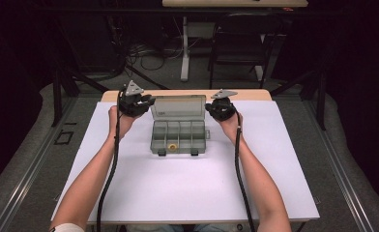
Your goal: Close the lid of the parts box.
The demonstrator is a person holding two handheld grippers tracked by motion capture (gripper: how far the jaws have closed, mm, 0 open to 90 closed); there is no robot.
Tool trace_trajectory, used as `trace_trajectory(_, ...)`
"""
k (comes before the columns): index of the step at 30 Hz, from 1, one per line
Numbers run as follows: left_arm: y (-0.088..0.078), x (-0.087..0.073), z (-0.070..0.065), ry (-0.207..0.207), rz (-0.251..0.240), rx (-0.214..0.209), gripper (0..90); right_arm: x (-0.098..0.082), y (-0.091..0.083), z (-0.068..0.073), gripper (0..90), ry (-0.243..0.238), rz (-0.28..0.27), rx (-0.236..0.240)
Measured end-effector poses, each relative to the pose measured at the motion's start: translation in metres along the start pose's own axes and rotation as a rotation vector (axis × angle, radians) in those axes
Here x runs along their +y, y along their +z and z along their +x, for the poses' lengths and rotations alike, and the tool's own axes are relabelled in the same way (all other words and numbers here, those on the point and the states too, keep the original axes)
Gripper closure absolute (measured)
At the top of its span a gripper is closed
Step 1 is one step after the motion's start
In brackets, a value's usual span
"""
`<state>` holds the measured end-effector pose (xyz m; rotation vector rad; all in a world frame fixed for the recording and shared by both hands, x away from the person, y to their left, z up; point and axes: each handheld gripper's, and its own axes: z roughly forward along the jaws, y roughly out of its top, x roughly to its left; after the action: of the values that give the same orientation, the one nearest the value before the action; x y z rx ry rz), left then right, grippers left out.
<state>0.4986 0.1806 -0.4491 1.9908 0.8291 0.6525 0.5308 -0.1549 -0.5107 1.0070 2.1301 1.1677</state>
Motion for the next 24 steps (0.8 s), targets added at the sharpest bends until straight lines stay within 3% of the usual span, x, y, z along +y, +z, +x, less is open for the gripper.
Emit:
trace_trajectory(5, -0.001, -0.001, 0.0, 0.012, 0.004, -0.007, 73.0, 0.002, -0.01, -0.006, 70.6, -0.003, 0.032, -0.018)
trace_trajectory(9, -0.002, -0.001, 0.0, 0.013, 0.001, -0.009, 73.1, 0.004, -0.017, -0.009, 53.1, -0.015, 0.071, -0.034)
trace_trajectory(16, -0.002, -0.001, 0.0, 0.015, 0.004, -0.01, 73.1, 0.009, -0.028, -0.01, 21.5, -0.024, 0.088, -0.036)
trace_trajectory(24, -0.002, -0.001, 0.0, 0.018, 0.007, -0.01, 73.1, 0.018, -0.036, -0.002, 4.7, -0.069, 0.117, -0.004)
